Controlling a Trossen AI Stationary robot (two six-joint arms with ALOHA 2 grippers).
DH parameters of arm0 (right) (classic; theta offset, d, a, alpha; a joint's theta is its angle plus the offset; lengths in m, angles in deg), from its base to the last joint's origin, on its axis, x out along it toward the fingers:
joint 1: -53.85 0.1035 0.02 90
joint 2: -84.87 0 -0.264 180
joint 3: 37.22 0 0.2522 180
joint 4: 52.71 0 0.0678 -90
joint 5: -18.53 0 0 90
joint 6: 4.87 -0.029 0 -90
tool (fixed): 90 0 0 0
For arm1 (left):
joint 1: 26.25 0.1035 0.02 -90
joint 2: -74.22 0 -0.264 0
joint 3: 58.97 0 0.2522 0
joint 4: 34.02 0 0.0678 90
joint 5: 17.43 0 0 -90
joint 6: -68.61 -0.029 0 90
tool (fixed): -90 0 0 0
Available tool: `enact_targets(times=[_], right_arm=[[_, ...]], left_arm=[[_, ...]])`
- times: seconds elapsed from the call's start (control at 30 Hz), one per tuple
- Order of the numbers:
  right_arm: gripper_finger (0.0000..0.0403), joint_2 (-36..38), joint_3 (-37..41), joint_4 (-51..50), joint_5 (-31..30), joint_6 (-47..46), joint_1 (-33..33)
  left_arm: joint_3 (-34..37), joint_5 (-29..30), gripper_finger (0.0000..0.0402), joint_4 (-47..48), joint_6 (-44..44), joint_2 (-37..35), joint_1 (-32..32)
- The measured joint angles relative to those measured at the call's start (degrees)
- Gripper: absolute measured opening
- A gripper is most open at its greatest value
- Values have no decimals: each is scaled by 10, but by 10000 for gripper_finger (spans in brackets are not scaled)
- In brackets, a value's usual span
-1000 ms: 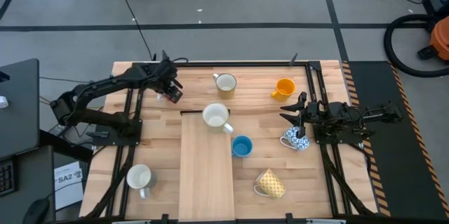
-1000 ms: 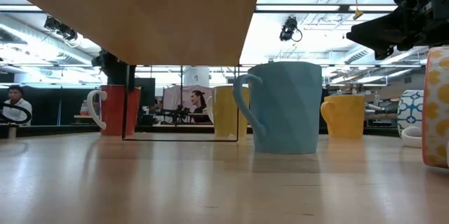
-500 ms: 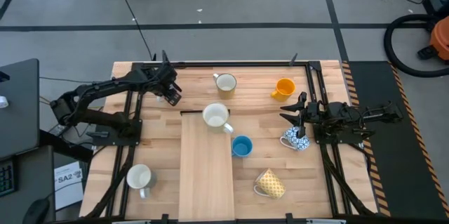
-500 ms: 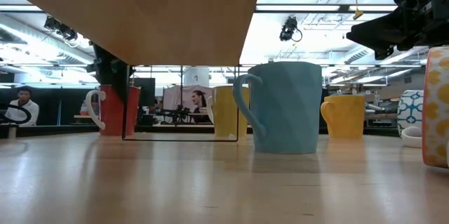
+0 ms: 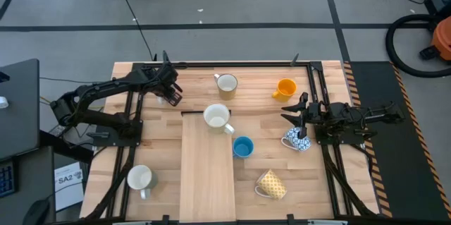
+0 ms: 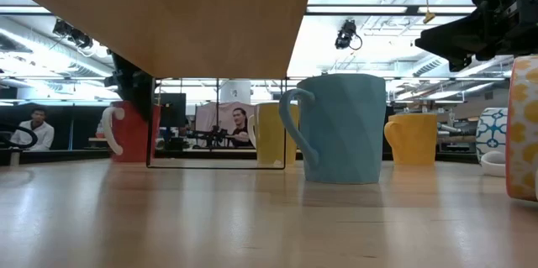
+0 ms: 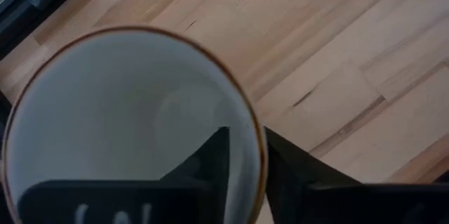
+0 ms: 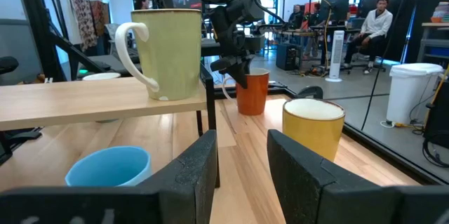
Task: Place coffee mugs
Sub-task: Put the red mug on the shelf
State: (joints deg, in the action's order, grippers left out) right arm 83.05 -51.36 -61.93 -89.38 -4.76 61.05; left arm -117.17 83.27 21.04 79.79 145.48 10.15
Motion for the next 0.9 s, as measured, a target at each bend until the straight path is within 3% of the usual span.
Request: enact_targets(times=[0.2, 0.6, 0.9], right_arm=[[133, 0, 0, 0, 0, 0, 0], [133, 0, 0, 0, 0, 0, 0], [133, 0, 0, 0, 0, 0, 0]], left_arm=[[0, -2, 35, 1, 1, 0, 0], [-41, -1, 34, 63, 0, 1, -3], [-115, 0, 35, 139, -5, 0, -41]])
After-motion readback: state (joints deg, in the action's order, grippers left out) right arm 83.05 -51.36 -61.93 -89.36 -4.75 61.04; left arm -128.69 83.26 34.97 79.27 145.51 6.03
